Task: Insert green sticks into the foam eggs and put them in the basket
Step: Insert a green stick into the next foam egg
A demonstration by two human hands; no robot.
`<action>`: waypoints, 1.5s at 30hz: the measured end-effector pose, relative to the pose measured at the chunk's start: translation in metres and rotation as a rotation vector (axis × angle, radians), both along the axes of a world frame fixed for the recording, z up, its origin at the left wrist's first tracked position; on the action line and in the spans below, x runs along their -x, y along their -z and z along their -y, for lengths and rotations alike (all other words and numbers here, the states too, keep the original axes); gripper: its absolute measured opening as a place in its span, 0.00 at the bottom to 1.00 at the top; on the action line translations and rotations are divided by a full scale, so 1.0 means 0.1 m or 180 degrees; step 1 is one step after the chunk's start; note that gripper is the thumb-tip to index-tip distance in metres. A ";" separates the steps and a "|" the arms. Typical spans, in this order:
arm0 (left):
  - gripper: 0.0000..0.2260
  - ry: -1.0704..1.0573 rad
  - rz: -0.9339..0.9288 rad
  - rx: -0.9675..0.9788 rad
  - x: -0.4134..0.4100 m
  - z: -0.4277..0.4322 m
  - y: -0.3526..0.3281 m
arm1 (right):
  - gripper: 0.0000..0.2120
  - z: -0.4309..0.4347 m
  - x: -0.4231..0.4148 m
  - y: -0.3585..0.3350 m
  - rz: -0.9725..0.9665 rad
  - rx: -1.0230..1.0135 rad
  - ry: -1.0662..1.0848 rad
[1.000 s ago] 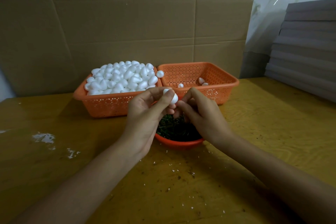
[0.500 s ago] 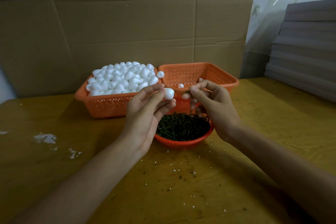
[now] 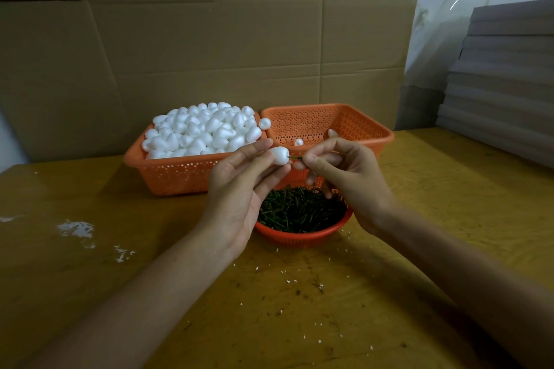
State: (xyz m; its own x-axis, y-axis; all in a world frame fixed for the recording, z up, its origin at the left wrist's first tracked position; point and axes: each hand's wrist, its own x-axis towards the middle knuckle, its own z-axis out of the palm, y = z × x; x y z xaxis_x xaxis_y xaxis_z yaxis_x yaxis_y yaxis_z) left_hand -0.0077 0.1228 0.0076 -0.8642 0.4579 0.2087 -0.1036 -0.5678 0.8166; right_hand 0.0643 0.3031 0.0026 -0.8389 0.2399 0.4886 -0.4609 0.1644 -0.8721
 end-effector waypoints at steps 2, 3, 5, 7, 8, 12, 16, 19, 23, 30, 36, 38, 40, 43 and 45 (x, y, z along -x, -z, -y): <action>0.10 -0.0009 0.0020 -0.0004 0.00 0.00 0.00 | 0.06 0.00 0.01 0.01 -0.0002 -0.0070 0.0016; 0.09 -0.0016 0.0028 -0.0006 0.00 0.00 0.00 | 0.06 0.00 0.01 0.01 -0.0004 -0.0108 0.0033; 0.09 -0.0029 0.0023 -0.0002 0.00 -0.01 0.01 | 0.05 0.00 0.01 0.02 -0.0023 -0.0184 0.0077; 0.10 -0.0031 0.0014 -0.0005 0.01 -0.01 0.01 | 0.04 0.00 0.02 0.04 -0.0047 -0.0264 0.0113; 0.11 -0.0030 0.0009 -0.0005 0.01 -0.01 0.02 | 0.03 0.00 0.02 0.04 -0.0057 -0.0290 0.0121; 0.13 -0.0032 -0.0059 0.0036 0.02 0.00 0.02 | 0.03 0.01 0.02 0.05 -0.0069 -0.0333 0.0131; 0.12 -0.0033 -0.0209 0.0075 0.02 -0.01 0.04 | 0.03 0.01 0.02 0.05 -0.0097 -0.0398 0.0121; 0.11 -0.0052 -0.0378 0.0126 0.02 -0.02 0.06 | 0.04 0.01 0.01 0.04 -0.0099 -0.0462 0.0057; 0.12 -0.0092 -0.0560 0.0227 0.03 -0.02 0.08 | 0.05 0.01 0.01 0.01 -0.0045 -0.0524 -0.0039; 0.12 -0.0192 -0.0703 0.0358 0.02 -0.04 0.10 | 0.09 0.01 -0.01 0.00 0.0089 -0.0503 -0.0120; 0.11 -0.0257 -0.0725 0.0451 0.00 -0.04 0.10 | 0.11 0.02 -0.02 -0.01 0.0136 -0.0536 -0.0142; 0.11 -0.0246 -0.0712 0.0431 -0.01 -0.04 0.10 | 0.12 0.02 -0.02 -0.01 0.0133 -0.0551 -0.0155; 0.11 -0.0262 -0.0735 0.0429 -0.01 -0.04 0.10 | 0.11 0.02 -0.02 -0.01 0.0136 -0.0567 -0.0183; 0.11 -0.0295 -0.0836 0.0484 -0.01 -0.04 0.11 | 0.11 0.03 -0.02 -0.01 0.0144 -0.0599 -0.0197; 0.11 -0.0306 -0.0869 0.0493 -0.02 -0.04 0.11 | 0.10 0.03 -0.03 -0.01 0.0133 -0.0606 -0.0229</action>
State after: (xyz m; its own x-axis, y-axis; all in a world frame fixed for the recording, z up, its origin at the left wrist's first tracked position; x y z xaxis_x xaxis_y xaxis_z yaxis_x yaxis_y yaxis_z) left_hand -0.0061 0.1269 -0.0033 -0.8267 0.4213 0.3728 0.1790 -0.4313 0.8843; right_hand 0.0672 0.3003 0.0035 -0.8711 0.0852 0.4837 -0.4414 0.2960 -0.8471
